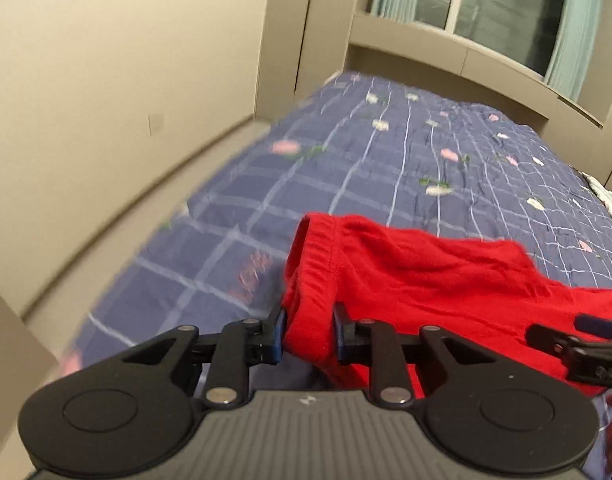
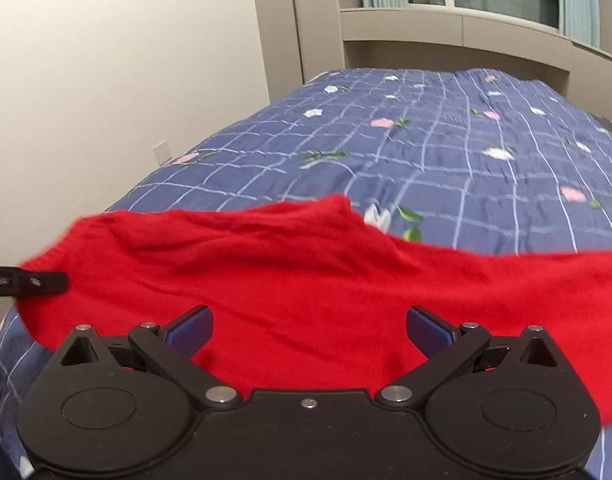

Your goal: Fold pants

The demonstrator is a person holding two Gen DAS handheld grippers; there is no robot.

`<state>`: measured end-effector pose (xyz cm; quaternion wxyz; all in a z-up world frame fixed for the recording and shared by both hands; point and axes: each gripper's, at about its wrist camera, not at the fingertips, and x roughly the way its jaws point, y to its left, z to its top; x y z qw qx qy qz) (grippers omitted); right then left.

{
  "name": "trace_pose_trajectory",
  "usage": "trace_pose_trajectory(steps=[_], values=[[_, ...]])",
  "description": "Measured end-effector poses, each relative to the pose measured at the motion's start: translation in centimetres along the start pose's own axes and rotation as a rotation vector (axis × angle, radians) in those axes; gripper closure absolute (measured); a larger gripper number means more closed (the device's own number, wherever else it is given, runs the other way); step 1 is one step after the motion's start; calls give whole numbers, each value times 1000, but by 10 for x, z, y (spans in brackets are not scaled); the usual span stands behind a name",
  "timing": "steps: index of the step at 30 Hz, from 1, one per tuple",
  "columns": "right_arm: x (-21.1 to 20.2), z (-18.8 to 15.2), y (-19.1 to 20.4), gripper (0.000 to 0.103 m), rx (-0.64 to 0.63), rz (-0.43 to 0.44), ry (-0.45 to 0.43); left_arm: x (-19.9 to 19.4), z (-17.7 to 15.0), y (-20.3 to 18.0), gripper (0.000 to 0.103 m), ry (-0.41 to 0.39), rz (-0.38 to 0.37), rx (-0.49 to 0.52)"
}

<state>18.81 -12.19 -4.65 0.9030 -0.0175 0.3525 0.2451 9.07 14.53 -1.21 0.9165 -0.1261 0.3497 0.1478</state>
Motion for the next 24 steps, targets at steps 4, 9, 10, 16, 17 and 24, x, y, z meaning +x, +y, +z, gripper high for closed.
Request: trace_pose_trajectory(steps=[4,9,10,16,17,24], values=[[20,14,12,1,-5,9,13,-2,7,12,79,3,12,-45],[32,22,44,1,-13,38,-6,-8,9,38,79,-1,9,-97],[33,23,49,1,-14,46,-11,-10,9,43,79,-13,30,-98],[37,26,67,1,-69,88,-12,6,8,67,79,49,59,-127],[37,24,66,1,-72,86,-5,10,6,64,79,51,69,-108],[42,18,43,1,-69,38,16,23,-3,70,69,139,64,-151]])
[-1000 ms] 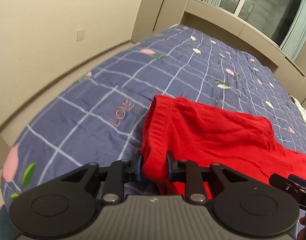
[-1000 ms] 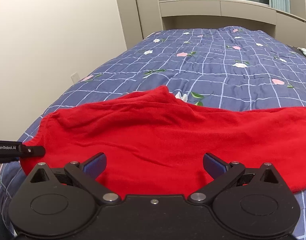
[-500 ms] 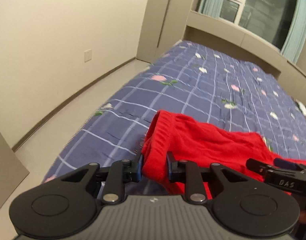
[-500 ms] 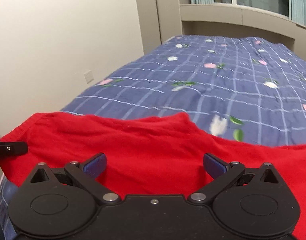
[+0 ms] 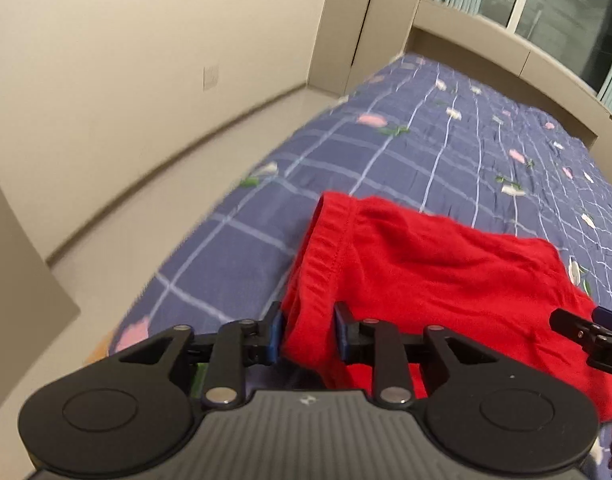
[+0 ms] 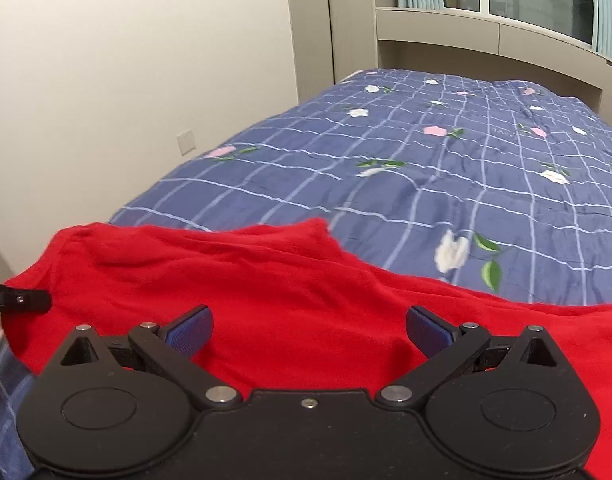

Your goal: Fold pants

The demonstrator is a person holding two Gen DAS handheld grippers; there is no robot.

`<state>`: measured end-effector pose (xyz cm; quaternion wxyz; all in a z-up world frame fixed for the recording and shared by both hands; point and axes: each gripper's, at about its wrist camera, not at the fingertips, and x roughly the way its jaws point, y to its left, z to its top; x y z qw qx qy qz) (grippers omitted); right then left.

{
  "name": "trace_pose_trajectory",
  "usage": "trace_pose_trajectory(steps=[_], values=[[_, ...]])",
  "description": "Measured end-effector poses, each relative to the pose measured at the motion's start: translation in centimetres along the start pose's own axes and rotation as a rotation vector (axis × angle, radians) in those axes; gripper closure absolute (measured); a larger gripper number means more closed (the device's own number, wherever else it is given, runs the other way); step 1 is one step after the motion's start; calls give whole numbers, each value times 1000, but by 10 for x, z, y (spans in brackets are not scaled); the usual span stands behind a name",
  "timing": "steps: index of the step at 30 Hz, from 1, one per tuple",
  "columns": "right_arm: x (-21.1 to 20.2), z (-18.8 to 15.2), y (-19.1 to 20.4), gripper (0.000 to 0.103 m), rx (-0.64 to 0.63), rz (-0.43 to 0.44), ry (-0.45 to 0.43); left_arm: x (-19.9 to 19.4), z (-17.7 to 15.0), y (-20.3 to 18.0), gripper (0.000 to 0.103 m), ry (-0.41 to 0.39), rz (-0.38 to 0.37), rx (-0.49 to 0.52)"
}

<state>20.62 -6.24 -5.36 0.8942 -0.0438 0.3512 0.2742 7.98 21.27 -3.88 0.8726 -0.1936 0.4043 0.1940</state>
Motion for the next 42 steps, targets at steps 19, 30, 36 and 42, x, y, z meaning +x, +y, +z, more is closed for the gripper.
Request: trace_pose_trajectory(steps=[19,30,36,42], values=[[62,73,-42,48,79,377,143,13,-7,-52,2,7,83,150],[69,69,-44,88,10,416,172,22,-7,-47,2,48,93,136],[67,83,-45,97,8,342,81,25,-6,-46,1,55,92,137],[65,75,-39,67,-44,222,57,23,-4,-44,1,59,89,125]])
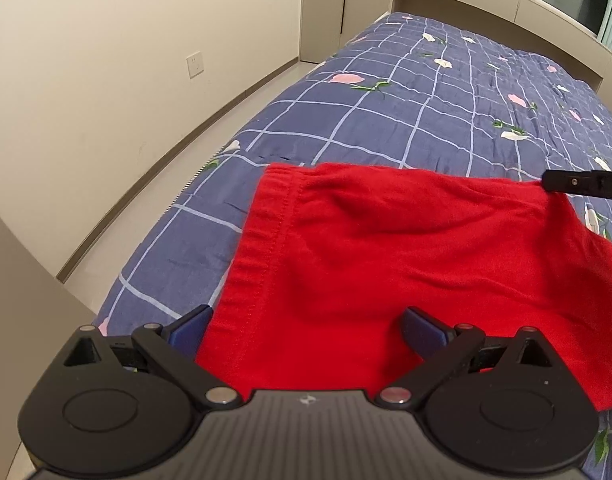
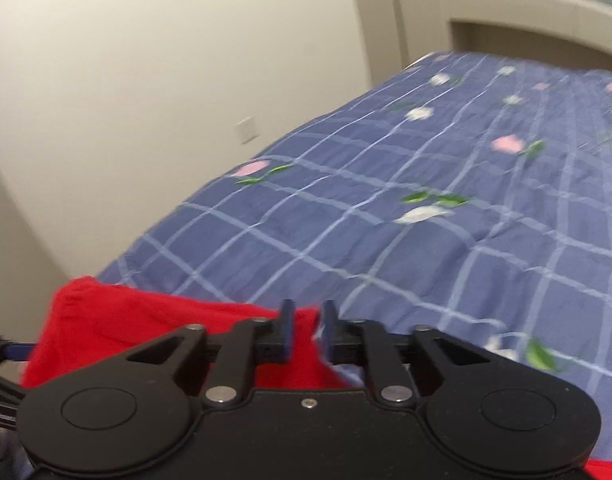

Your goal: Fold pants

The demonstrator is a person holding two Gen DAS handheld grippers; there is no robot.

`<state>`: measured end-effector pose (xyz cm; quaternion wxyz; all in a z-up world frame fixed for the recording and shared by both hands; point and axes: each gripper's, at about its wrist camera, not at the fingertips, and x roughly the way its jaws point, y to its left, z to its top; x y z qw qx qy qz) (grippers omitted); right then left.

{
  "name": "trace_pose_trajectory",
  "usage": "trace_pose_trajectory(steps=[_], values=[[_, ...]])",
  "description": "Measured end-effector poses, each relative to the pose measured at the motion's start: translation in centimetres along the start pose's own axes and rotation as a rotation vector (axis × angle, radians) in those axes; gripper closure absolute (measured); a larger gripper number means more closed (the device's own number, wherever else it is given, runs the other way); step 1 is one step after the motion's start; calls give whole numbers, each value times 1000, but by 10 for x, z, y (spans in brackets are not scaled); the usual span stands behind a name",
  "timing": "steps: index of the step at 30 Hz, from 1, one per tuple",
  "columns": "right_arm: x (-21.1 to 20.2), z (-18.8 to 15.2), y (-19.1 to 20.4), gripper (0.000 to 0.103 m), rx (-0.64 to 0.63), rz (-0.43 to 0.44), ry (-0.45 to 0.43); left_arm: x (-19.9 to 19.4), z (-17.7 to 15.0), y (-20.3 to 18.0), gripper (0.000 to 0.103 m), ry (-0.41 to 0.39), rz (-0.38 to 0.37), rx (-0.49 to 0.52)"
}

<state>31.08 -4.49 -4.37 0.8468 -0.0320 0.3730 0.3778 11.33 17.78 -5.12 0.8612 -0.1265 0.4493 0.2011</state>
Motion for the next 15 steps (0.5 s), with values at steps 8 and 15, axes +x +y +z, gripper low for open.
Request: trace_pose_trajectory(steps=[8,15], values=[[-28,-35,21,11,-86,15,-12,-12,3,1,1,-35,32,26],[-4,-52,14,1,-174,-265,51,-14,-2,-12,1,5,107,99]])
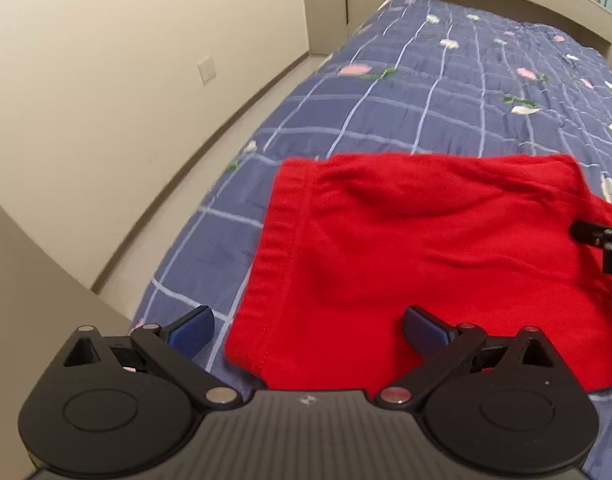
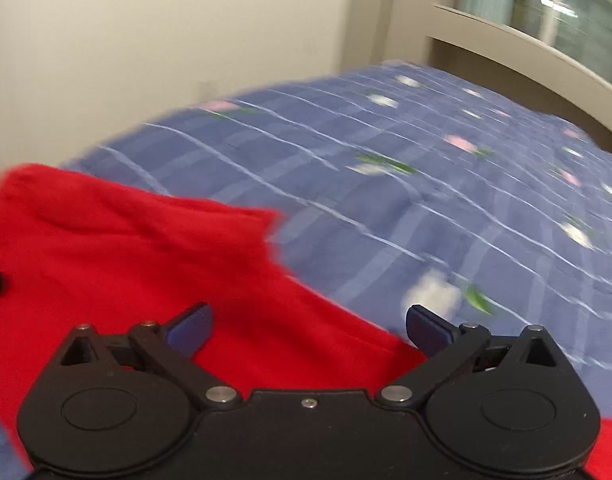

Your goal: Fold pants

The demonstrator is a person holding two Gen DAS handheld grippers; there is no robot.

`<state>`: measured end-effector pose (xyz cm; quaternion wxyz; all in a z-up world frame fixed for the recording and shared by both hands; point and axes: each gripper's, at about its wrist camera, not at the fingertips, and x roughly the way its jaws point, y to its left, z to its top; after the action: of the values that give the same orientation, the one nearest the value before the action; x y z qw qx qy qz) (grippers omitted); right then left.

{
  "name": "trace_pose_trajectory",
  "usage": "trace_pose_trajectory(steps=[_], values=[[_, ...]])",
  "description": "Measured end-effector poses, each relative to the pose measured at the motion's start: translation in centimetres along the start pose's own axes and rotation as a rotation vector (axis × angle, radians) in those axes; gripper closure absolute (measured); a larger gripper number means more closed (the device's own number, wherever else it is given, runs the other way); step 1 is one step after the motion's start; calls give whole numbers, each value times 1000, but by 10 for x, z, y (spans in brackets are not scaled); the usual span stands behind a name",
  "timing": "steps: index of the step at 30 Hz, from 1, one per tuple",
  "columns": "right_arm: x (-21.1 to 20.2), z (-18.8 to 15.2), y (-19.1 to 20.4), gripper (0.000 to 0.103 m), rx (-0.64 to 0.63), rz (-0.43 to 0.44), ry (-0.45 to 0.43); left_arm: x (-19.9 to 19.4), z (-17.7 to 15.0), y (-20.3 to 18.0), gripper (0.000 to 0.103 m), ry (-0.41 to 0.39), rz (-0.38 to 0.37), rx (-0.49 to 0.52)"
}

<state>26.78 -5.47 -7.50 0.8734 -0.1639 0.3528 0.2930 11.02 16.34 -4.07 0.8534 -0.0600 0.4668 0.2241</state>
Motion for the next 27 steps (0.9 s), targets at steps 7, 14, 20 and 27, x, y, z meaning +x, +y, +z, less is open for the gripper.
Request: trace_pose_trajectory(steps=[7,14,20,27], values=[[-82,-57,-58,0,190,-137,-136,-35,9,-23,1,-77,-17,32],[-171,-157,-129,0,493,-264,-161,-58,9,-92,1,-149,-109,142],[-216,-236,-193,0,683,-352,-167,-66,-3,-168,1,-171,-174,216],[-230,-278,-271,0,815,-333,-227,-73,-12,-244,1,-194,-223,263]])
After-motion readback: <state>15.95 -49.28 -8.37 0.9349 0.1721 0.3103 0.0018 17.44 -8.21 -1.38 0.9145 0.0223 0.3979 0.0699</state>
